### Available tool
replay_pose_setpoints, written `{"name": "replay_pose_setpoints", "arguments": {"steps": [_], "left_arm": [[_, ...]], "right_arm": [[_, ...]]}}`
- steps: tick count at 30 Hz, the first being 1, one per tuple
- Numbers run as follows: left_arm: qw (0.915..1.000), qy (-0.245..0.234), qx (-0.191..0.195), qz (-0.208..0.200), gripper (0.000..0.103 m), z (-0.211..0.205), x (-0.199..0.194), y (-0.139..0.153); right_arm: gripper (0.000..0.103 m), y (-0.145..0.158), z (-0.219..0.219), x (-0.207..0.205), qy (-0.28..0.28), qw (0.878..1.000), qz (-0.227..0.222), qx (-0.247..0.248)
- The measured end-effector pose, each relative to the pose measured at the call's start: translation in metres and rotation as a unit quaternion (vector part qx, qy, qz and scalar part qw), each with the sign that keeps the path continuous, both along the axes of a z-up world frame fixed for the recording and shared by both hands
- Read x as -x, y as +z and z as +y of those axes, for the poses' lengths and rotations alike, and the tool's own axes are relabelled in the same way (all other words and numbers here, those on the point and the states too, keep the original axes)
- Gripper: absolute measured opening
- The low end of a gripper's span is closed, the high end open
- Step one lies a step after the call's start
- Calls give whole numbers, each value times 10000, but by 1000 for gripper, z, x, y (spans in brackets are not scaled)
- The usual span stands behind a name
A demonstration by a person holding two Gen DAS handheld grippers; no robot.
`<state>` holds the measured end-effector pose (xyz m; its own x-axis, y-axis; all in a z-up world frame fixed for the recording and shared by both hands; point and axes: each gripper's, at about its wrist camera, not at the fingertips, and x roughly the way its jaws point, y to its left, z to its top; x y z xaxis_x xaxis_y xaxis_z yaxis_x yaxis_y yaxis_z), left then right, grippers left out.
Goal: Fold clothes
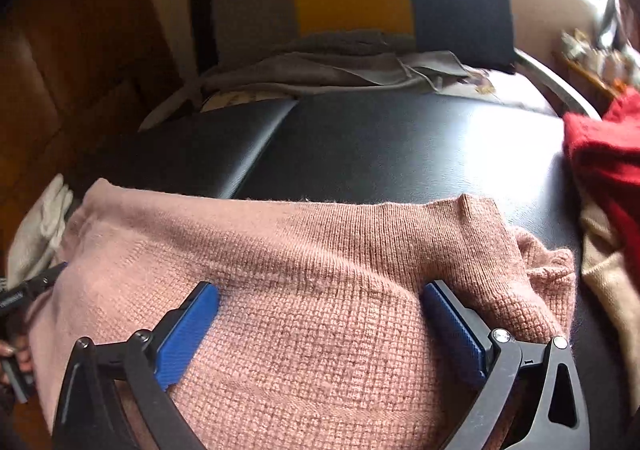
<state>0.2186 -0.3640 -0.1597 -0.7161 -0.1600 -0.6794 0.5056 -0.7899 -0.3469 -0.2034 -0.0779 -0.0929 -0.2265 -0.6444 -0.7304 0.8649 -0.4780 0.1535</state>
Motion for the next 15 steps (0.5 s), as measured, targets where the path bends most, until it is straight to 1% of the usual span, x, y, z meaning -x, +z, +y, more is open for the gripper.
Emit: {"name": "replay_pose_setpoints", "arguments": {"steps": [2,3,5,6,7,9,11,14,15], "left_arm": [[9998,133,-113,-52,21,-7,4,3],[9996,219,24,-196,21,-2,7,11],[9976,390,299,-484,25,7,13,26],[9975,280,525,-388,26,19,14,38],[9977,100,639,-217,27,31,15,49],[9965,-394,724,100,28,59,16,66],[9909,-930,943,242,28,92,24,76],[9807,-1692,934,296,29,136,37,76],[9776,-1870,930,256,29,148,49,72]], "right_arm": [[103,1,-2,-2,83,10000,11,-28],[103,3,-1,-2,87,10000,-31,-14],[103,7,1,-1,94,9999,-114,15],[103,11,6,-2,91,9997,-200,50],[103,19,16,-3,89,9993,-323,187],[103,38,51,-10,165,9959,-549,702],[103,48,87,-18,228,9928,-696,952],[103,49,129,-34,280,9921,-776,943],[103,47,143,-41,301,9925,-796,872]]}}
